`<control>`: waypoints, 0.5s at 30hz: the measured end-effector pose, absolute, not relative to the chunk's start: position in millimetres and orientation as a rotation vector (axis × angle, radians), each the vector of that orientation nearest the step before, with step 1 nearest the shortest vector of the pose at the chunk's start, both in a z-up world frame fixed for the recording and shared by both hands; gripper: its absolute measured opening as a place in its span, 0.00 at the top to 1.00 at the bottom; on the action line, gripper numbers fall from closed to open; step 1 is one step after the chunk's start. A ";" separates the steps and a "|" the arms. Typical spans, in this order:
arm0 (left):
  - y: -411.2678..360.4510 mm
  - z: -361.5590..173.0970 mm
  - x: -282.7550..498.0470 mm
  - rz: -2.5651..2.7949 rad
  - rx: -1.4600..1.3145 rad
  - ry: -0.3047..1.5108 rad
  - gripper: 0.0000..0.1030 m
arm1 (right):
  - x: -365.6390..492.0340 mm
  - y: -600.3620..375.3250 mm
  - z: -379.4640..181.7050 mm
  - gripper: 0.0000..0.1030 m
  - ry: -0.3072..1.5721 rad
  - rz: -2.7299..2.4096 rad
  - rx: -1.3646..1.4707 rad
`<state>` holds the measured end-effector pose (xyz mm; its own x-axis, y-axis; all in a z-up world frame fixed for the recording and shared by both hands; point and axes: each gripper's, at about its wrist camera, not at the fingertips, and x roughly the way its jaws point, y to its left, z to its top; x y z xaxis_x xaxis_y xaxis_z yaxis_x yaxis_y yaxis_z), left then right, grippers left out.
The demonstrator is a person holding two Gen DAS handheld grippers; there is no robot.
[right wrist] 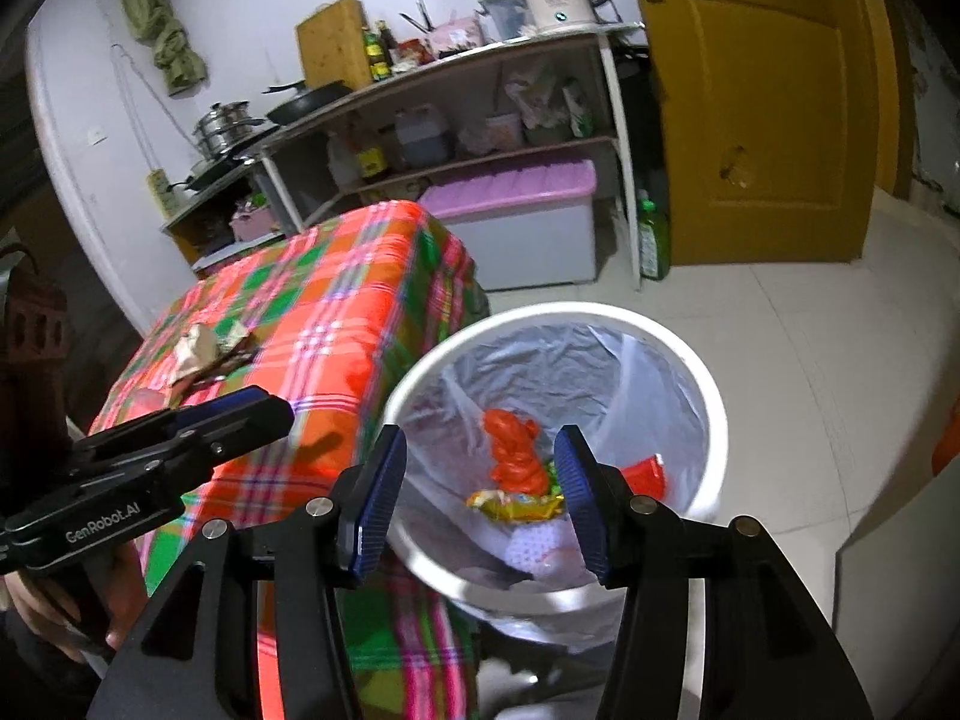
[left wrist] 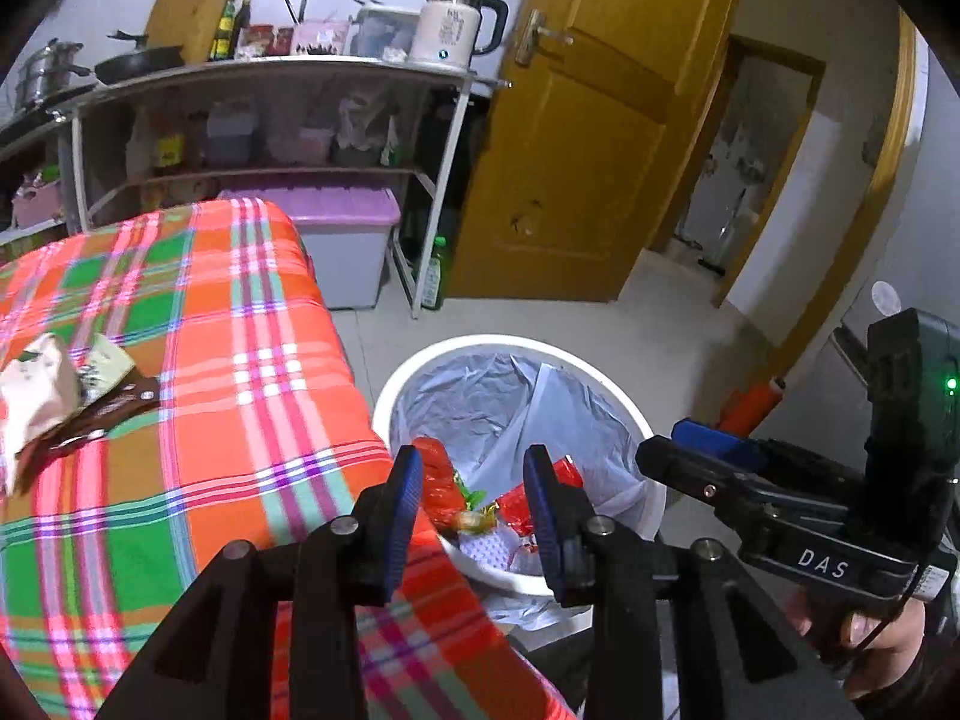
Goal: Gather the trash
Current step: 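Move both tools back over the table toward the white paper bag and cup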
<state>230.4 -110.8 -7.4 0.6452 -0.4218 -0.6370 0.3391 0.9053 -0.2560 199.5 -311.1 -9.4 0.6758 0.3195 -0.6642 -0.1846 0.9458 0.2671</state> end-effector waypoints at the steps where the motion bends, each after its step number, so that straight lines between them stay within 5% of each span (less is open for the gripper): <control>1: -107.3 -5.2 226.4 -0.429 -0.119 0.748 0.66 | 196.8 -307.3 -6.3 0.49 0.773 0.293 0.179; 15: -55.1 12.7 185.1 -0.350 -0.153 0.685 0.66 | 172.6 -252.3 15.6 0.49 0.728 0.404 0.130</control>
<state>185.1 -55.1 12.7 0.7189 -0.3647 -0.5917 0.2651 0.9308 -0.2516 172.6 -252.3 15.6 0.6733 0.4030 -0.6199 -0.3135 0.9149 0.2543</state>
